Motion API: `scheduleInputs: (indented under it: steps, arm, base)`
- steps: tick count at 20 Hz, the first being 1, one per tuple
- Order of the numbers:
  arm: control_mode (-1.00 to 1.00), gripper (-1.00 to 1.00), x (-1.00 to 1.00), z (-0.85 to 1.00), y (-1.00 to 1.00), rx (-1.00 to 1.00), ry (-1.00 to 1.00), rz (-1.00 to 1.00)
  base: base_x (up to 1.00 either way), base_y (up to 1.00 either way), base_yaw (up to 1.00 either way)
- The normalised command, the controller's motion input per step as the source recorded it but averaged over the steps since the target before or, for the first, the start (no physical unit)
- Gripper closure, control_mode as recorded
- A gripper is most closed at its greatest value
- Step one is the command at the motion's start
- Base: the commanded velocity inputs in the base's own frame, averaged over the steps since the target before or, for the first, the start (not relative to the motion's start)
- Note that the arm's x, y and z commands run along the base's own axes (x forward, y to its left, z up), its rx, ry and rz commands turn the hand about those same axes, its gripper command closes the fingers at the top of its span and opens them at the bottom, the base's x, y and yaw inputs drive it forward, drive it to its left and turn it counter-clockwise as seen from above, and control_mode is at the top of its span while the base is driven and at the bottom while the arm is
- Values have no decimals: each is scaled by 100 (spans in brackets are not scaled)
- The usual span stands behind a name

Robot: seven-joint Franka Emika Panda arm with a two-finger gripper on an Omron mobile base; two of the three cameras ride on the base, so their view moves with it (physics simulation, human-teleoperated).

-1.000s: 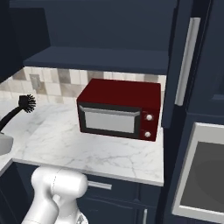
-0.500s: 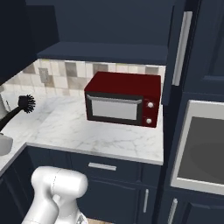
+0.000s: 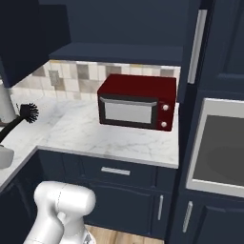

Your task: Locate and retrieve the sponge and dish brush from the cabinet. Place them next to the sink.

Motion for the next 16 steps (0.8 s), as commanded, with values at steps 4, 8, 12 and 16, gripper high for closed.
scheduleInputs:
  steps: [4, 8, 12, 16]
  arm:
    - [100, 100, 0, 0, 0, 0, 0, 0]
    - [100, 100, 0, 0, 0, 0, 0, 0]
    - [100, 100, 0, 0, 0, 0, 0, 0]
    - [100, 100, 0, 0, 0, 0, 0, 0]
  base:
    - [-42, 10, 12]
    - [-37, 16, 16]
    - [-22, 19, 31]
    - [-4, 16, 46]
